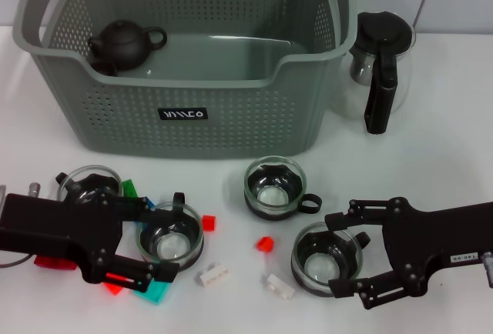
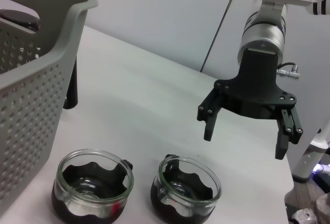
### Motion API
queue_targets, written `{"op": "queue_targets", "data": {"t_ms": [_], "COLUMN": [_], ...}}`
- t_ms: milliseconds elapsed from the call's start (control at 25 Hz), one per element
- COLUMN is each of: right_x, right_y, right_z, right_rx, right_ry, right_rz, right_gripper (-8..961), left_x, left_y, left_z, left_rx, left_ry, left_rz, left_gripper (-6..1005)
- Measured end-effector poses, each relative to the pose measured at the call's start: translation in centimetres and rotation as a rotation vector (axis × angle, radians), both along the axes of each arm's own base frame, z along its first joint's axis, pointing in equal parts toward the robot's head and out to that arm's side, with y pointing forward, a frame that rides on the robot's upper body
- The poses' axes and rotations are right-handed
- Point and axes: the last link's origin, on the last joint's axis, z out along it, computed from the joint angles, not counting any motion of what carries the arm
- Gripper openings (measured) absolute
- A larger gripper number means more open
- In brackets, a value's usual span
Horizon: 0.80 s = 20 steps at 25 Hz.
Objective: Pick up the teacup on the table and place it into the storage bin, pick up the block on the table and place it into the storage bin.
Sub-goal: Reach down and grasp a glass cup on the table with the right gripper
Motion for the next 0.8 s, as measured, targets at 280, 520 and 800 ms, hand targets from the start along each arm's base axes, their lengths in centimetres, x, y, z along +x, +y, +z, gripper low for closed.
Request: {"op": "queue_targets", "data": {"t_ms": [280,520,800], "right_x": [-0.1,-0.1,-1.5], "right_y": [0.2,0.2,0.4], "right_z": [0.1,0.1,0.8], "right_rx": [-0.001,-0.003,-0.082], "right_ry": [-0.005,-0.006,0.0], "right_rz": [-0.007,-0.004,-0.053], "right_gripper": [947,946,945], "left_x": [0.0,0.0,-0.1], "left_y": [0.0,0.2,0.4], "left_z": [0.0,0.0,0.6], "left_rx": [0.003,0.007,0.036], "left_ry": [0.0,0.001,-0.02], "left_rz": [0.0,-0.001,0.029], "left_gripper": [860,860,860]}}
